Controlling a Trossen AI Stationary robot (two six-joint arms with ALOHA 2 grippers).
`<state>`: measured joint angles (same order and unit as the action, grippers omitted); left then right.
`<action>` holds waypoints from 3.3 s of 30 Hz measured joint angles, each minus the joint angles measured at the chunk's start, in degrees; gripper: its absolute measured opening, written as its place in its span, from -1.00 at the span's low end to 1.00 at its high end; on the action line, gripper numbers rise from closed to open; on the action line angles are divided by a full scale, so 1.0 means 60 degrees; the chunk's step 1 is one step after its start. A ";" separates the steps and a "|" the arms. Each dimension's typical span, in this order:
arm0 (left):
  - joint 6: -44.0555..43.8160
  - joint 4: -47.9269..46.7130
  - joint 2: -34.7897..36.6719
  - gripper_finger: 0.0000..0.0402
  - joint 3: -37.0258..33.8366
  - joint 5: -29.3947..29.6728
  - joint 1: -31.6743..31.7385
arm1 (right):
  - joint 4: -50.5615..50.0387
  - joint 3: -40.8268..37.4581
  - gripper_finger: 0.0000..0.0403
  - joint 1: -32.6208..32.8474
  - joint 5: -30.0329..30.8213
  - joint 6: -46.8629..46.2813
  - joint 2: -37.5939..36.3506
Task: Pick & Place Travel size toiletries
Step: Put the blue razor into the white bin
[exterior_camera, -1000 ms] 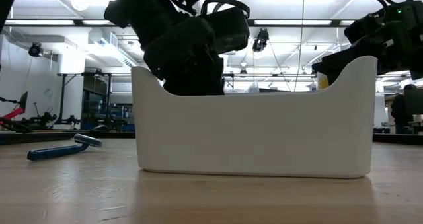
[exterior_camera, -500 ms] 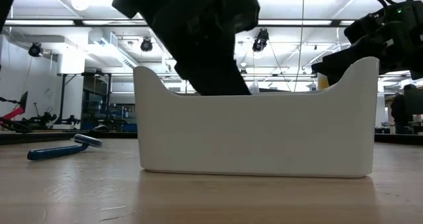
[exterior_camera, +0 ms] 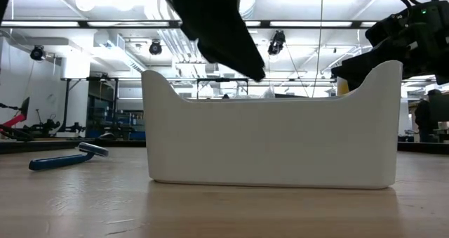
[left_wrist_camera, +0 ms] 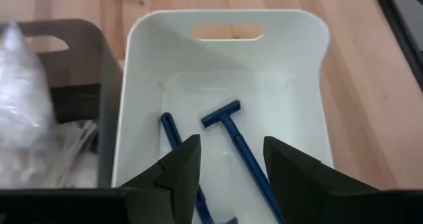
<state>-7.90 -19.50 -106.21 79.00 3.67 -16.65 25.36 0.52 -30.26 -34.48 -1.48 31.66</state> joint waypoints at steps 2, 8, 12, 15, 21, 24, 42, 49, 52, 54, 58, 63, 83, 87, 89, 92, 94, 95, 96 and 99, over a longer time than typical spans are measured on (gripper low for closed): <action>0.0077 -0.0163 0.0225 -0.15 -0.0001 0.0001 -0.0002 | 0.0000 0.0003 -0.17 -0.0004 0.0004 0.0000 0.0003; 0.0325 -0.0644 0.1062 -0.15 -0.0044 0.0066 -0.0002 | 0.0000 0.0000 -0.26 0.0000 0.0000 0.0000 -0.0003; 0.0371 -0.0956 0.1758 -0.15 -0.0087 0.0207 -0.0002 | 0.0002 0.0003 -0.32 -0.0002 0.0002 0.0000 -0.0001; 0.0365 -0.1203 0.2193 -0.15 -0.0087 0.0490 -0.0002 | 0.0000 0.0001 -0.37 -0.0001 0.0001 0.0000 0.0000; -0.0236 -0.1521 0.2744 -0.15 -0.0095 0.0730 -0.0002 | 0.0000 0.0002 -0.47 -0.0004 0.0001 0.0000 0.0000; -0.0822 -0.1790 0.2839 -0.15 -0.0102 0.0749 -0.0002 | 0.0000 0.0000 -0.52 -0.0004 0.0002 0.0000 0.0000; -0.3723 -0.5414 0.3275 -0.15 -0.0120 0.0762 0.0009 | 0.0002 0.0002 -0.78 0.0000 0.0002 0.0000 0.0000; -0.3794 -0.5870 0.4001 -0.15 -0.1018 0.0718 0.0009 | 0.0000 0.0001 -0.75 -0.0004 0.0001 0.0000 0.0000; -0.4189 -0.5842 0.4462 -0.15 -0.1733 0.0519 0.0020 | 0.0000 0.0000 -0.70 -0.0004 0.0004 0.0000 0.0000; -0.4374 -0.5617 0.4746 -0.15 -0.2238 0.0432 0.0020 | 0.0000 0.0003 -0.67 0.0000 0.0004 0.0000 0.0000; -0.4570 -0.5064 0.5330 -0.15 -0.3293 -0.0013 0.0023 | 0.0000 0.0001 -0.60 -0.0002 0.0001 0.0000 0.0000; -0.4792 -0.4029 0.5925 -0.15 -0.4537 -0.0348 0.0031 | 0.0000 0.0000 -0.52 0.0000 0.0000 0.0000 0.0000; 0.3911 -0.2685 0.6211 -0.21 -0.5738 0.0100 -0.0122 | 0.0000 0.0002 -0.26 -0.0004 0.0002 0.0000 0.0000; 0.6442 -0.2672 0.6211 -0.21 -0.5744 0.0850 -0.0119 | 0.0000 0.0001 -0.22 -0.0002 0.0001 0.0001 0.0000; 0.7074 -0.2672 0.6211 -0.21 -0.5745 0.0967 -0.0119 | 0.0000 0.0002 -0.21 -0.0004 0.0000 0.0000 -0.0003; 0.7957 -0.2654 0.6211 -0.21 -0.5745 0.0978 -0.0119 | 0.0000 0.0003 -0.18 -0.0004 0.0004 0.0000 -0.0003; 0.8664 -0.2654 0.6211 -0.21 -0.5744 0.0978 -0.0117 | 0.0000 0.0003 -0.16 0.0000 0.0000 0.0000 0.0000; 0.8997 -0.2658 0.6211 -0.21 -0.5745 0.0978 -0.0115 | 0.0000 0.0000 -0.15 0.0000 0.0004 0.0000 0.0000; 0.9261 -0.2684 0.6211 -0.21 -0.5745 0.0954 -0.0119 | 0.0000 0.0001 -0.14 -0.0002 0.0001 0.0000 0.0000; 0.9862 -0.2785 0.6211 -0.21 -0.5745 0.0274 -0.0119 | 0.0000 0.0002 -0.10 -0.0001 0.0004 0.0000 0.0000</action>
<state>51.27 -36.21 -68.95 44.53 5.31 -17.37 25.36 0.53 -30.27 -34.46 -1.48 31.66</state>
